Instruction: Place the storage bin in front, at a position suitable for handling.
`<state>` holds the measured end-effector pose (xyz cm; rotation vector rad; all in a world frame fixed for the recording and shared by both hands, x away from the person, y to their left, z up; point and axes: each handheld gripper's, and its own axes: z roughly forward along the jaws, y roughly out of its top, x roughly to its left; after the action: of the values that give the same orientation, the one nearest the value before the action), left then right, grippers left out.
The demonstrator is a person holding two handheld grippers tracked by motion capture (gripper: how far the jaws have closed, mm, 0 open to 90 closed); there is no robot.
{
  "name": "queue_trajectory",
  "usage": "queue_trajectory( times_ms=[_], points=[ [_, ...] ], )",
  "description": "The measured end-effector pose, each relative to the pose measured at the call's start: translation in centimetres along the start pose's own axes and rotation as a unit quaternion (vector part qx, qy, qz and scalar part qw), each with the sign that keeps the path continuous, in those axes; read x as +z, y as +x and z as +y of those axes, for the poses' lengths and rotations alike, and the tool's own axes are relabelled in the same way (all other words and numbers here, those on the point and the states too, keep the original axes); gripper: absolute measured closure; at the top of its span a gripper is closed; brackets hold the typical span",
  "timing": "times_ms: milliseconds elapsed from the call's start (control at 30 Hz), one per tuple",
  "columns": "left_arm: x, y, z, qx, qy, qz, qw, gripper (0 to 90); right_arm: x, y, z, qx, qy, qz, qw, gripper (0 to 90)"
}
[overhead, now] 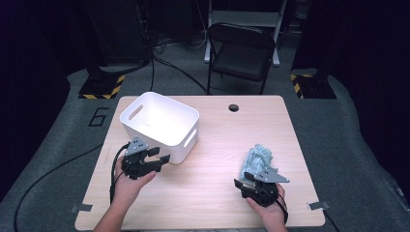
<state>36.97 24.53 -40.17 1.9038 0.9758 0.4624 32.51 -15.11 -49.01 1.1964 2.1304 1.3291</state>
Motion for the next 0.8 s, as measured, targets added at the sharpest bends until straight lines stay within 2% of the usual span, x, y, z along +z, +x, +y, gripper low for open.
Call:
queue_trajectory(
  times_ms=[133,300,367,500,600,733,800],
  points=[
    [0.4,-0.2,1.5,0.010,0.005,-0.007,0.9999,48.0,0.0,-0.3,-0.1,0.013,-0.003,0.001,0.9999,48.4],
    [1.9,-0.4,2.8,0.024,0.019,-0.014,0.9994,48.6,0.0,-0.4,-0.1,0.009,-0.005,-0.003,0.9999,48.4],
    [2.7,-0.4,2.9,0.031,0.025,-0.009,0.9992,48.6,-0.1,-0.5,-0.1,0.004,-0.008,-0.005,0.9999,48.3],
    [3.8,-0.3,3.1,0.030,0.037,-0.005,0.9989,49.1,-0.2,-0.5,-0.1,0.002,-0.012,-0.014,0.9998,48.2],
    [4.6,-0.3,3.2,0.028,0.041,-0.011,0.9987,52.2,-0.2,-0.7,-0.1,0.009,-0.016,-0.020,0.9996,48.2],
    [5.3,-0.4,3.3,0.031,0.052,-0.007,0.9982,56.5,-0.3,-1.0,-0.1,0.012,-0.019,-0.021,0.9995,48.3],
    [5.5,-0.4,3.3,0.033,0.054,-0.005,0.9980,58.3,-0.4,-1.0,-0.1,0.023,-0.018,-0.021,0.9994,48.7]
  ],
)
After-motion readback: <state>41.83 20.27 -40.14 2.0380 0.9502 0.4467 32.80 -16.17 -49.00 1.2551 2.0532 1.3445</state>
